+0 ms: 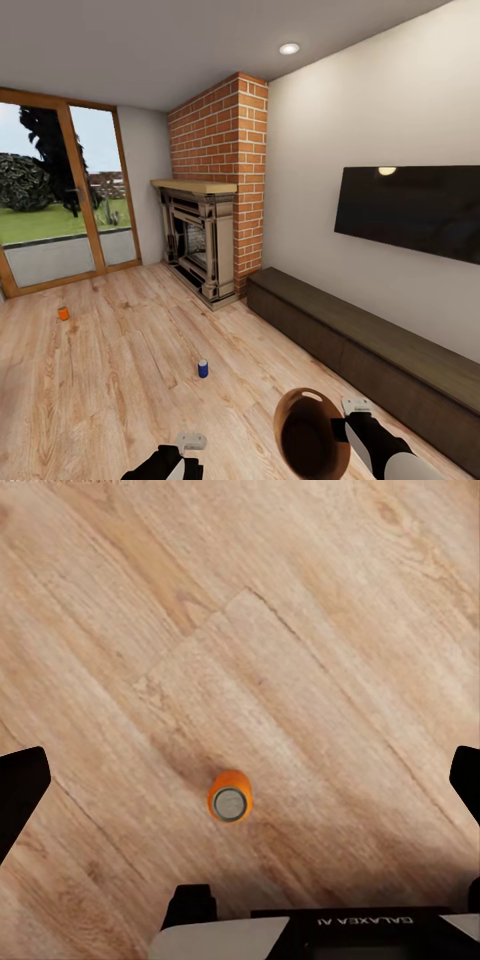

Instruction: Put the three can of soda from the living room inside the tash can in the kitchen.

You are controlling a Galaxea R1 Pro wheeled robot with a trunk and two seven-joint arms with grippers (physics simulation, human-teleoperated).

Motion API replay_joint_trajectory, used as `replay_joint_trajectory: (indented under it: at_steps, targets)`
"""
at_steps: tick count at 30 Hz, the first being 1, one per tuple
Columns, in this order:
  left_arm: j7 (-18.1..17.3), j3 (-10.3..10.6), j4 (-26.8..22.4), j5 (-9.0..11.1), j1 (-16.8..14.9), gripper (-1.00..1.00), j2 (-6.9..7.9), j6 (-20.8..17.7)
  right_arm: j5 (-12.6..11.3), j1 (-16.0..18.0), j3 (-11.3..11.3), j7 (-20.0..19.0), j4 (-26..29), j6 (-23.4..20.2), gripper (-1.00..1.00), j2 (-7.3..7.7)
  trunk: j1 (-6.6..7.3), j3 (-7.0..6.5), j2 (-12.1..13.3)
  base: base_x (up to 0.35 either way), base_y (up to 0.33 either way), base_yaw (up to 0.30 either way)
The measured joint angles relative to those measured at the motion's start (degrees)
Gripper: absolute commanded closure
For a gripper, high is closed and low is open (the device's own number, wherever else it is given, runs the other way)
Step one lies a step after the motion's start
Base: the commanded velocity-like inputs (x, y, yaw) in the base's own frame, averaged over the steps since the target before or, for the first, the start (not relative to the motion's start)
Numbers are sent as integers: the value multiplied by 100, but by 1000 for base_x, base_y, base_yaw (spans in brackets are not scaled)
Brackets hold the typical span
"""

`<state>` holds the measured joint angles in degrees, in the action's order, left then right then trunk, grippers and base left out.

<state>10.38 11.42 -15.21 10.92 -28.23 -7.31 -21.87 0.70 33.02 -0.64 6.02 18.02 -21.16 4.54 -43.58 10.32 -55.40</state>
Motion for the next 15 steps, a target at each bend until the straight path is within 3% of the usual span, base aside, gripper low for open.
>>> replay_joint_trajectory:
  at_steps: [15]
  targets:
    - [-4, 0, -9, 6, 10, -100, 1, 8, -11, 0, -20, -9, 27, -5, 100, 17, 0, 79, 0, 0, 0, 0]
